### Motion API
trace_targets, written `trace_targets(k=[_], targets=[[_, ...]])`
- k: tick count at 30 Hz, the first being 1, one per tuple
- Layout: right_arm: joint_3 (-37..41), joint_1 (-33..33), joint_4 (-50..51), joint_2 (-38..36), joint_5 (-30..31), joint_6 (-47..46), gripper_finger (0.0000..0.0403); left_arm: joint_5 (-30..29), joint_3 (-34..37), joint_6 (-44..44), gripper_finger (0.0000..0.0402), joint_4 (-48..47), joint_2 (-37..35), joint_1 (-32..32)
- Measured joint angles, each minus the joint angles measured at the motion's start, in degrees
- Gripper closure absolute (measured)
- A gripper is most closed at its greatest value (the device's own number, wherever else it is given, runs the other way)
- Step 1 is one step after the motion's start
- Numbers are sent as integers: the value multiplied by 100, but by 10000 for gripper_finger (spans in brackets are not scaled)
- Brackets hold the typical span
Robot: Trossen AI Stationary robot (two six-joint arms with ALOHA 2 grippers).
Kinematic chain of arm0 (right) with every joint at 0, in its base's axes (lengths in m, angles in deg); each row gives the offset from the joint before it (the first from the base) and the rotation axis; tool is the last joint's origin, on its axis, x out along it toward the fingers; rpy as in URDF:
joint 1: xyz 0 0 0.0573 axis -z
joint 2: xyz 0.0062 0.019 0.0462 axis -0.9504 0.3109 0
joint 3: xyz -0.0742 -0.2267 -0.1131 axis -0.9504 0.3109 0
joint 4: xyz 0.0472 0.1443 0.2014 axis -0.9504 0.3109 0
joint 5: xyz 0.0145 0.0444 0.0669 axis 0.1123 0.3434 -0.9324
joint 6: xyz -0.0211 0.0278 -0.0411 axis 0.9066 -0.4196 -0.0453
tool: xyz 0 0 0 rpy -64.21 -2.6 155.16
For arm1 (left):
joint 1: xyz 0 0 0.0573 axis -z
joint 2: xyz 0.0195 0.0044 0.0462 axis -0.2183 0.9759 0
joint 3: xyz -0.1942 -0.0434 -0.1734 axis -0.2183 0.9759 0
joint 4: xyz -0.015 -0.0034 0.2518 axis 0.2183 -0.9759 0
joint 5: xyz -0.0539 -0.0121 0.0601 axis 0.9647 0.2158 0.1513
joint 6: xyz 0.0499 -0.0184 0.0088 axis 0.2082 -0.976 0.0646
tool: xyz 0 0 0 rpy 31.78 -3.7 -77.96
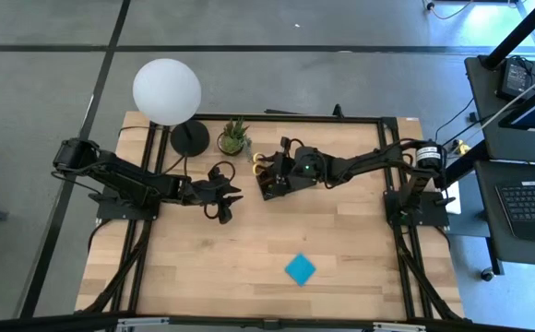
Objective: Pick and place office supplies into organizer
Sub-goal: Put the yellow scissors into the desk organizer, then put the blue sticky notes into the desk organizer
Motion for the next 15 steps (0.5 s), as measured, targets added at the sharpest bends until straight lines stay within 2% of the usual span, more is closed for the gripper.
trace_targets(k=[5, 8, 15], targets=[[0, 0, 45, 0, 8, -64, 316, 0, 1, 0, 304, 0, 0, 0], [0, 0, 63, 0, 225, -135, 300, 0, 1, 0, 304, 0, 0, 0], [0, 0, 82, 0, 247, -127, 259, 0, 0, -9, 304, 2, 0, 0]])
